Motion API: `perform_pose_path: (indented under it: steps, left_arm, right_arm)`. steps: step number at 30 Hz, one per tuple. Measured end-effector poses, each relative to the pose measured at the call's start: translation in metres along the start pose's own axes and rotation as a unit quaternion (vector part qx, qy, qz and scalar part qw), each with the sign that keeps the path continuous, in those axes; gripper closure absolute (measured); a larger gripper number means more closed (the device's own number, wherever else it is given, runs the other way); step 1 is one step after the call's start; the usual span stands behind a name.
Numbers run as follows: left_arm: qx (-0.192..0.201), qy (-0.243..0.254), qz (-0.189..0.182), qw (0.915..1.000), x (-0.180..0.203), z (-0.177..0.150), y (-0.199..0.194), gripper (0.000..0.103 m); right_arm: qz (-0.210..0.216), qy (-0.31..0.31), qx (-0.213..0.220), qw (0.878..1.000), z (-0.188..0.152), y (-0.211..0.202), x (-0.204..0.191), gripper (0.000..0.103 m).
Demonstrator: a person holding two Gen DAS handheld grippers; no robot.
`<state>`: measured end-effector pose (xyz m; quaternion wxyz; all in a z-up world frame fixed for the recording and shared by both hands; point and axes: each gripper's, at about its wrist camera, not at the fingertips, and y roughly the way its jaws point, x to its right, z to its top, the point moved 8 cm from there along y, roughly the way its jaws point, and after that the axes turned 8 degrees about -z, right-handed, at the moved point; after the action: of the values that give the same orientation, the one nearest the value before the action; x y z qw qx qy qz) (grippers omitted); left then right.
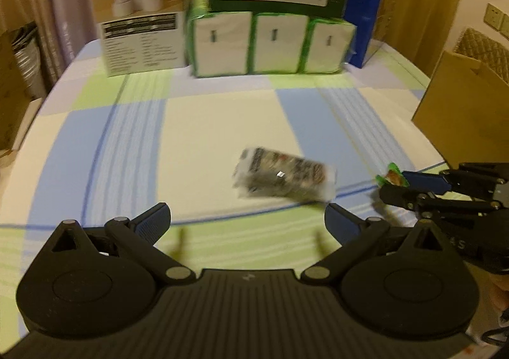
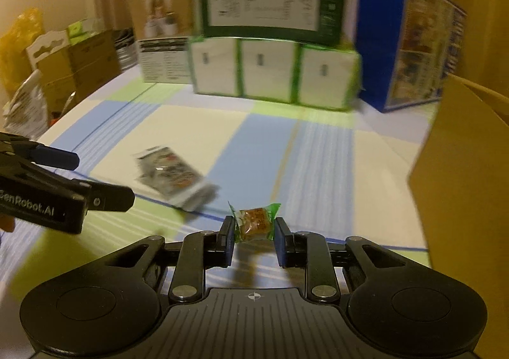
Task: Organize objects
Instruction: 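Grasp the snack packet with the left tool while the right tool grasps the green candy, then lift and carry the snack packet and candy over the cardboard box with both tools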
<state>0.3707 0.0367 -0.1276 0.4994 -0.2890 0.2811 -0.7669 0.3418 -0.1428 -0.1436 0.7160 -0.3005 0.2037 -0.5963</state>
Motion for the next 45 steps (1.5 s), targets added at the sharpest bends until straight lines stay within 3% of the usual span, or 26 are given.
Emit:
perform_pose_path:
  steps: [8, 14, 20, 31, 34, 40, 45]
  left_arm:
    - [-0.008, 0.043, -0.032, 0.9986, 0.02, 0.015, 0.035, 0.002]
    - [-0.018, 0.067, -0.028, 0.9972, 0.026, 0.021, 0.053, 0.002]
    - [-0.021, 0.062, -0.014, 0.9977, 0.024, 0.02, 0.058, 0.016]
    - [-0.014, 0.04, -0.007, 0.9991, 0.024, 0.014, 0.042, 0.03]
    - [-0.015, 0.05, -0.001, 0.9986, 0.028, 0.008, 0.039, 0.029]
    - [-0.021, 0.058, 0.011, 0.998, 0.032, -0.006, 0.045, 0.012]
    - [-0.011, 0.067, 0.027, 0.9973, 0.035, -0.009, 0.051, 0.011]
  right_arm:
    - [-0.01, 0.011, -0.012, 1.0, -0.007, 0.009, 0.015, 0.08]
    - [-0.01, 0.02, -0.014, 1.0, -0.007, 0.012, 0.018, 0.08]
    - [-0.01, 0.026, -0.016, 0.999, -0.008, 0.014, 0.021, 0.08]
    - [-0.01, 0.035, -0.013, 0.999, -0.006, 0.01, 0.024, 0.08]
    - [-0.009, 0.034, -0.011, 0.999, -0.004, 0.008, 0.024, 0.08]
    - [-0.008, 0.036, -0.015, 0.999, -0.006, 0.01, 0.025, 0.08]
    - [-0.005, 0.035, -0.018, 0.999, -0.006, 0.012, 0.024, 0.08]
